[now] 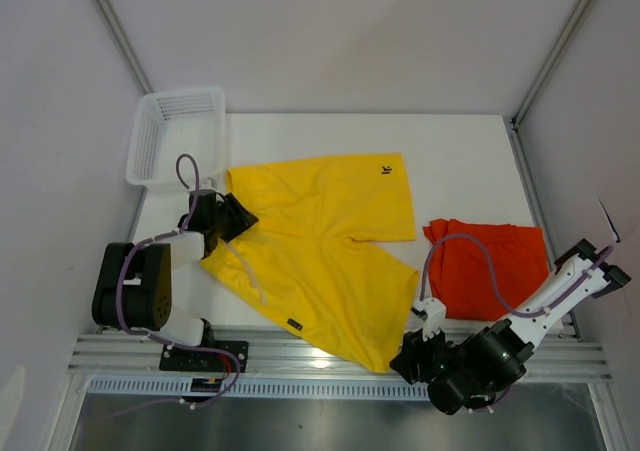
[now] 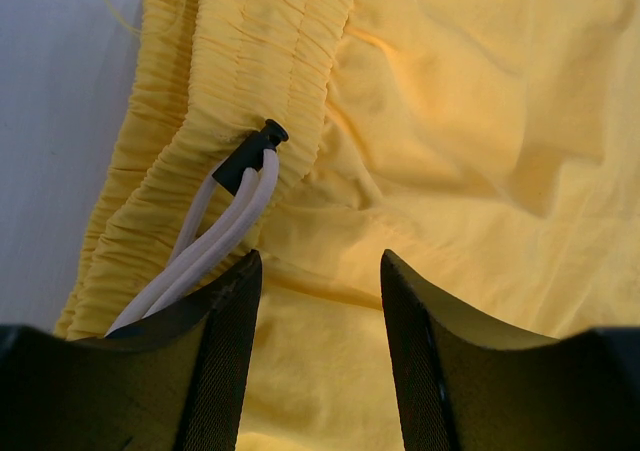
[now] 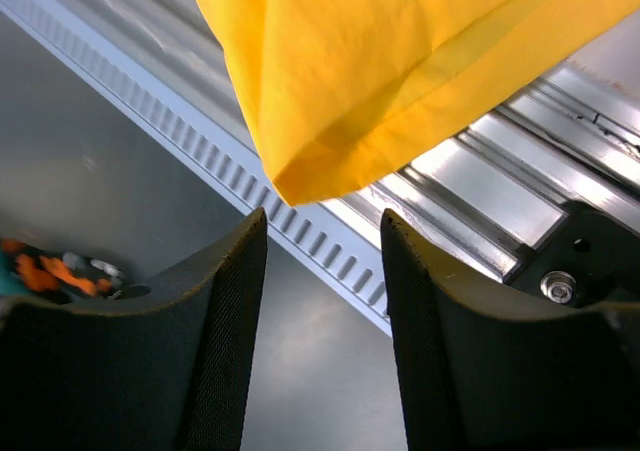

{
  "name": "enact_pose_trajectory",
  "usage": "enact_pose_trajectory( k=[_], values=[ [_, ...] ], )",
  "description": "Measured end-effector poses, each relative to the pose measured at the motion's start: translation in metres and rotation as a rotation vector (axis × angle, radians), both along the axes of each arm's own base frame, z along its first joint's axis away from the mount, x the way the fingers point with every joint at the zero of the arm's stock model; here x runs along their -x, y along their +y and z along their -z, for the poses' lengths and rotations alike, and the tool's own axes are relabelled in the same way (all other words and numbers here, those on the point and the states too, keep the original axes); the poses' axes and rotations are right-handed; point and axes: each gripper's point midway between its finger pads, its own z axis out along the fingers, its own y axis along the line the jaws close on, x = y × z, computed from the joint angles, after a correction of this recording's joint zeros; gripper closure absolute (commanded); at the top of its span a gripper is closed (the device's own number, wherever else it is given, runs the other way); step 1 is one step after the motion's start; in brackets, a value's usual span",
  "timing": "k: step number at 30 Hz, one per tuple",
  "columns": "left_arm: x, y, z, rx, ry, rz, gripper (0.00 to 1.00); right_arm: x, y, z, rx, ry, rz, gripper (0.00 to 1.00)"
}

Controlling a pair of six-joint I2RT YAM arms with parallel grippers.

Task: Fold and stack the shorts
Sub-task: Flatten the shorts out

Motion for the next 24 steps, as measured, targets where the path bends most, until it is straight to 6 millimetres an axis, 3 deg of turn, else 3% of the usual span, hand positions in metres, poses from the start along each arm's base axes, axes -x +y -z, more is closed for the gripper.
enact_pose_trajectory(
  k=[5,9,16,20,24],
  values=[
    [0.0,0.0,0.0,0.0,0.0,0.0,0.45,-0.03,-0.005,-0.035,-0.097,0.028,0.201,0.46],
    [0.0,0.0,0.0,0.0,0.0,0.0,0.45,-0.066,-0.013,-0.043,-0.115,0.01,0.388,0.44],
    [0.0,0.0,0.0,0.0,0.0,0.0,0.45,-0.124,-0.036,-0.036,0.01,-0.046,0.641,0.44],
    [0.0,0.0,0.0,0.0,0.0,0.0,0.45,-0.149,-0.04,-0.023,0.1,-0.013,0.725,0.47],
    [0.0,0.0,0.0,0.0,0.0,0.0,0.45,-0.176,-0.042,-0.003,0.085,0.063,0.784,0.51]
  ],
)
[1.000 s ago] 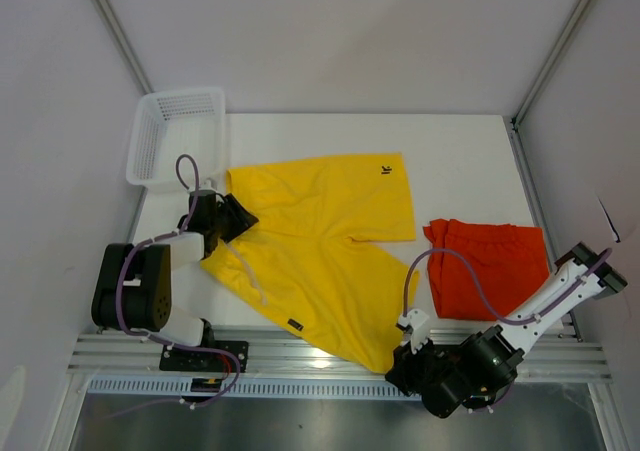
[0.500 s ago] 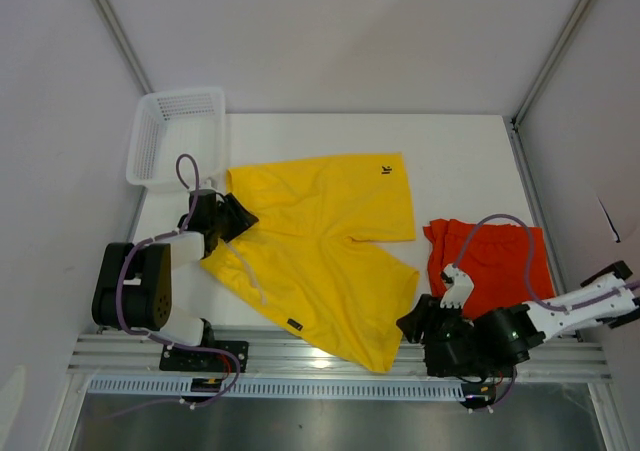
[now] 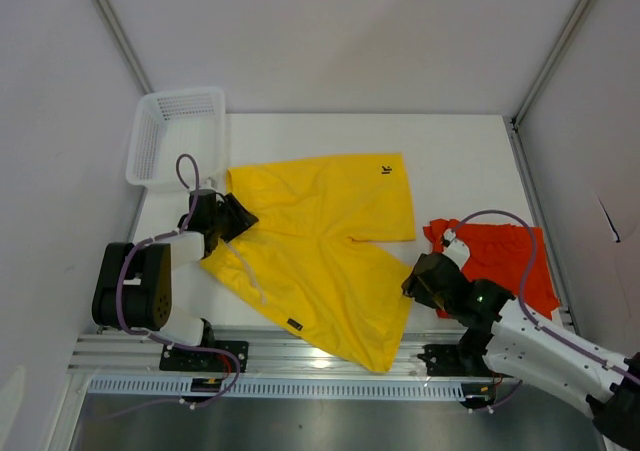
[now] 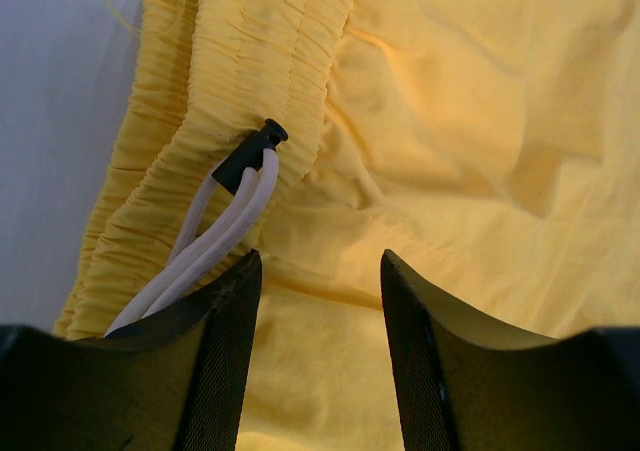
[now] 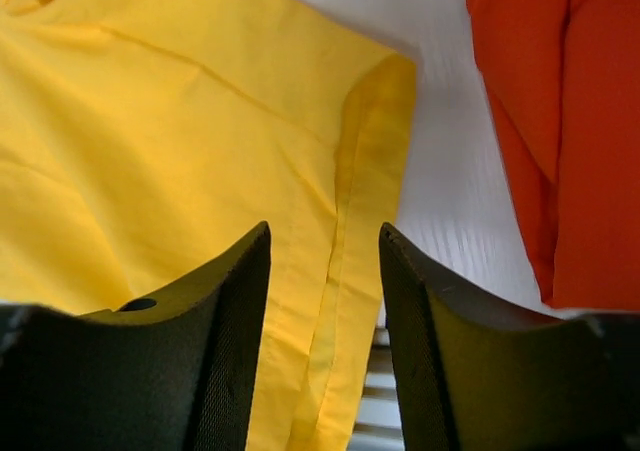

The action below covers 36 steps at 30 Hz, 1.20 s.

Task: Fold and stack the shorts
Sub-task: Flatten the shorts out

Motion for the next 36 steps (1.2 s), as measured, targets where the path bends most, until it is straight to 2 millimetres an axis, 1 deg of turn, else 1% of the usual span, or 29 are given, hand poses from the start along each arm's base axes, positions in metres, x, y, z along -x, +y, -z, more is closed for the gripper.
enact_pose_trajectory(
  k=[2,4,9,12,14,19,27,30,33,36],
  values=[
    [0.0,0.0,0.0,0.0,0.0,0.0,0.45,-0.007,-0.001,0.008,-0.04,0.027,0.005,0.51],
    [0.0,0.0,0.0,0.0,0.0,0.0,0.45,-0.015,0.0,0.012,-0.078,0.033,0.004,0.52],
    [0.0,0.0,0.0,0.0,0.0,0.0,0.45,-0.028,0.012,0.009,-0.153,0.028,-0.047,0.53],
    [0.0,0.0,0.0,0.0,0.0,0.0,0.45,-0.032,0.019,0.009,-0.171,0.024,-0.079,0.53],
    [0.0,0.0,0.0,0.0,0.0,0.0,0.45,-0.032,0.022,0.011,-0.171,0.029,-0.095,0.53],
    [0.0,0.0,0.0,0.0,0.0,0.0,0.45,-0.033,0.021,0.017,-0.156,0.036,-0.102,0.52],
    [0.0,0.0,0.0,0.0,0.0,0.0,0.45,-0.032,0.015,0.016,-0.153,0.012,-0.087,0.52],
    [0.0,0.0,0.0,0.0,0.0,0.0,0.45,-0.032,0.013,0.021,-0.139,0.027,-0.084,0.53],
    [0.0,0.0,0.0,0.0,0.0,0.0,0.45,-0.03,0.012,0.033,-0.117,0.056,-0.084,0.52],
    [0.0,0.0,0.0,0.0,0.0,0.0,0.45,-0.03,0.011,0.041,-0.099,0.077,-0.083,0.54]
  ],
)
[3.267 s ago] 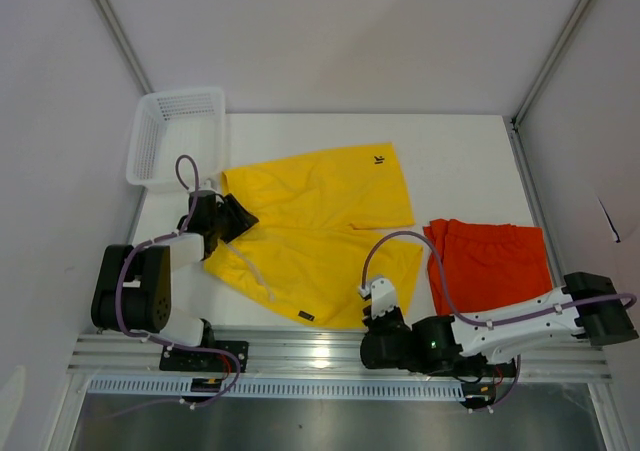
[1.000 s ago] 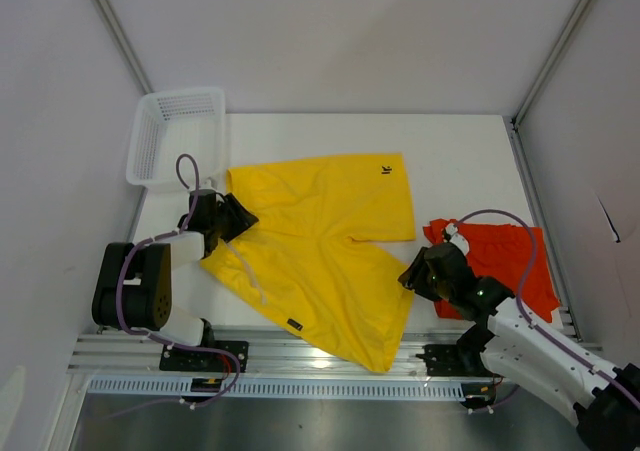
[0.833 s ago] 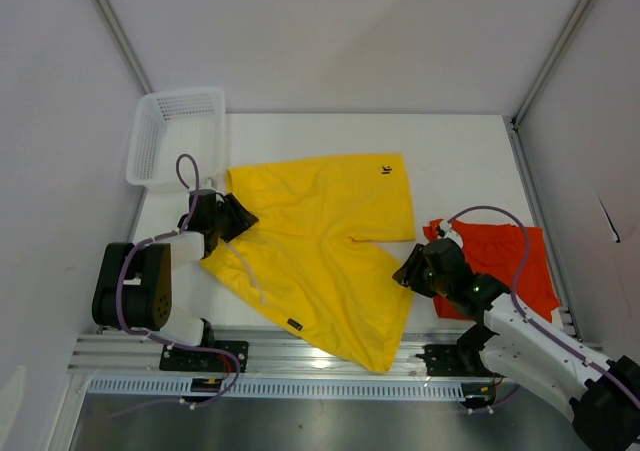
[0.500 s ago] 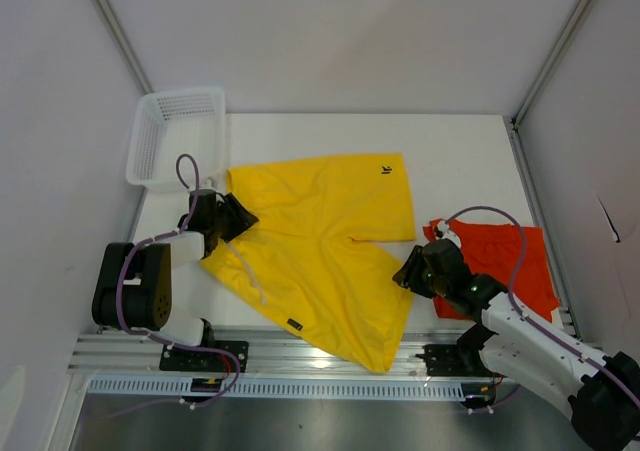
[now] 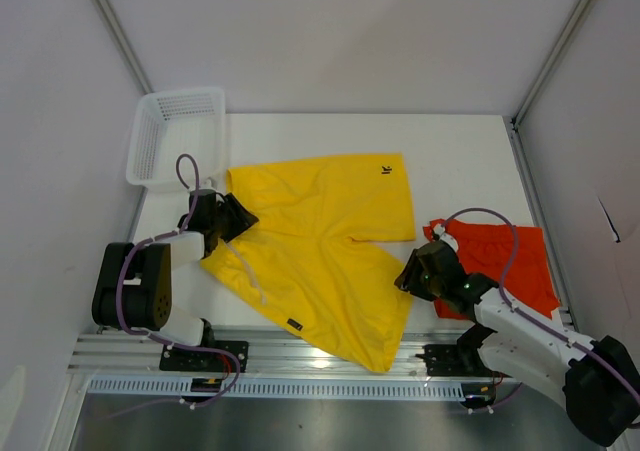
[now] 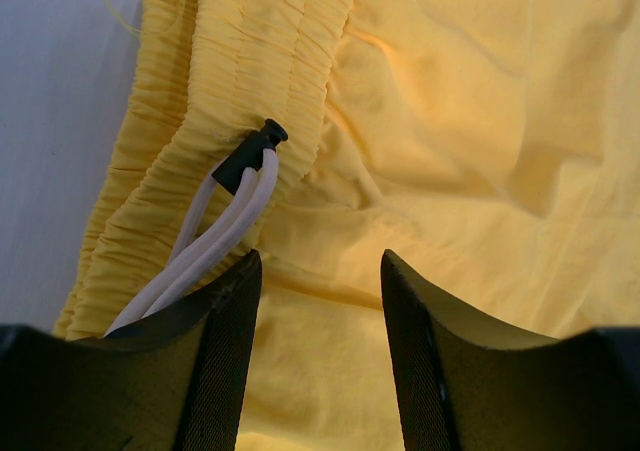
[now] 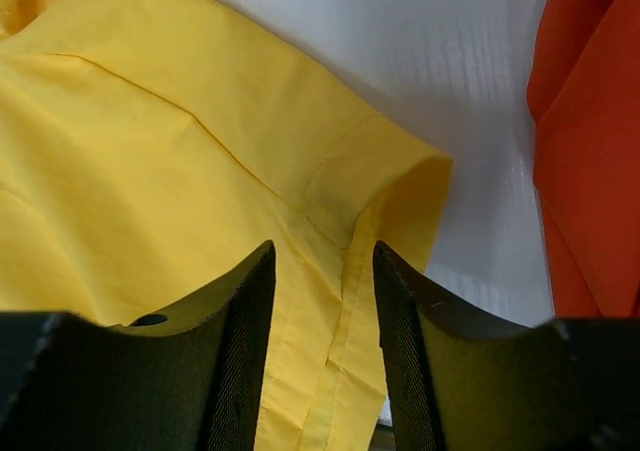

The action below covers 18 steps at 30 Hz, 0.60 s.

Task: Fold and stack the shorts
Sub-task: Flatten the shorts out

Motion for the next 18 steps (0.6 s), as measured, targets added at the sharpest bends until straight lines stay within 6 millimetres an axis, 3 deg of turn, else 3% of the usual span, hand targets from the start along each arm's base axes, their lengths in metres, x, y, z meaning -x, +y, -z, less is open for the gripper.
enact_pose_trajectory(
  k=[2,6,7,10,14,18],
  values=[
    [0.0,0.0,0.0,0.0,0.0,0.0,0.45,-0.002,0.001,0.003,0.007,0.002,-0.002,0.58],
    [0.0,0.0,0.0,0.0,0.0,0.0,0.45,-0.008,0.002,0.005,0.009,-0.004,0.001,0.83],
    [0.0,0.0,0.0,0.0,0.0,0.0,0.45,-0.009,0.003,0.005,0.006,-0.008,0.001,0.84],
    [0.0,0.0,0.0,0.0,0.0,0.0,0.45,-0.016,0.004,0.0,-0.012,-0.036,0.013,1.0],
    [0.0,0.0,0.0,0.0,0.0,0.0,0.45,-0.027,-0.004,-0.007,-0.049,-0.054,0.058,1.0],
    [0.0,0.0,0.0,0.0,0.0,0.0,0.45,-0.04,-0.023,-0.013,-0.101,-0.058,0.133,1.0]
  ],
)
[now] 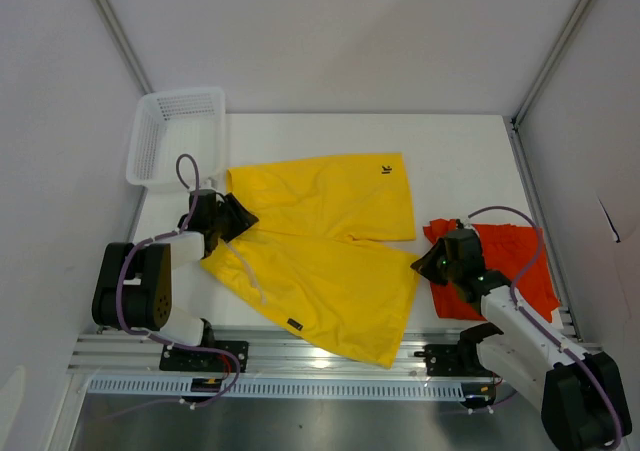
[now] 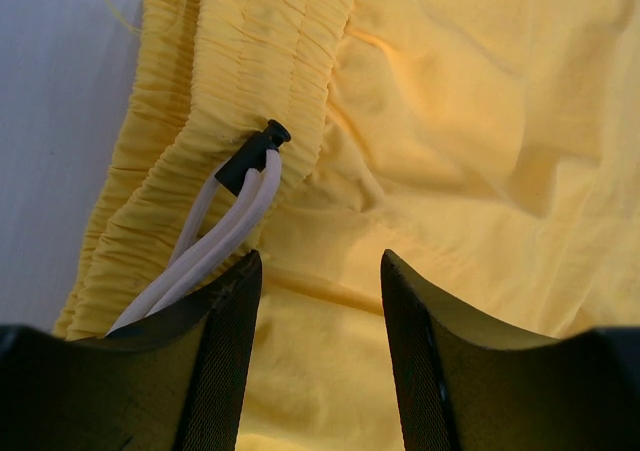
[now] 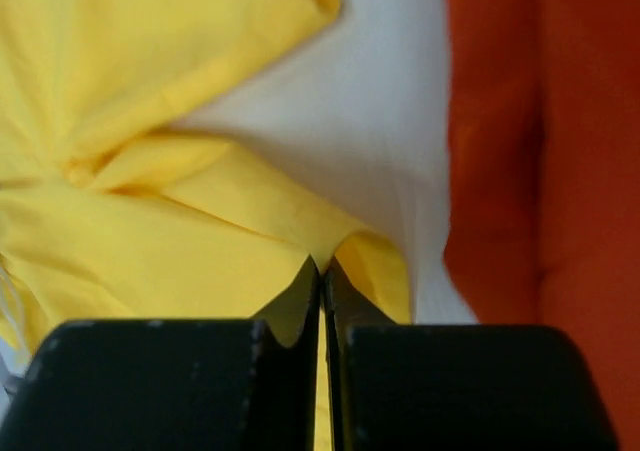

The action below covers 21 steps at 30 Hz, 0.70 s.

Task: Fold and stack the shorts
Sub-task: Flatten the shorts out

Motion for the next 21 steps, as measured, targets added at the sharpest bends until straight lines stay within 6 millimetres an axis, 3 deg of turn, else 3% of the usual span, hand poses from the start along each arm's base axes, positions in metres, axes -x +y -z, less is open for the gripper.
enact_pose_trajectory(
  k=[6,11,17,20,21],
  values=[
    [0.002,-0.005,-0.001,0.017,0.001,0.02,0.45,-0.015,-0.028,-0.003,-0.102,0.021,0.065,1.0],
    [0.002,-0.007,-0.001,0.022,0.001,0.028,0.42,-0.007,-0.03,0.018,-0.122,0.121,0.037,0.85],
    [0.005,-0.005,-0.01,0.017,-0.015,0.023,0.3,-0.009,-0.037,0.02,-0.095,0.124,0.041,0.79],
    [0.01,-0.004,-0.027,0.014,-0.039,0.025,0.2,-0.019,-0.038,0.011,-0.087,0.11,0.044,0.72],
    [0.012,-0.004,-0.035,0.012,-0.055,0.027,0.12,-0.023,-0.039,0.007,-0.086,0.1,0.042,0.68]
  ],
)
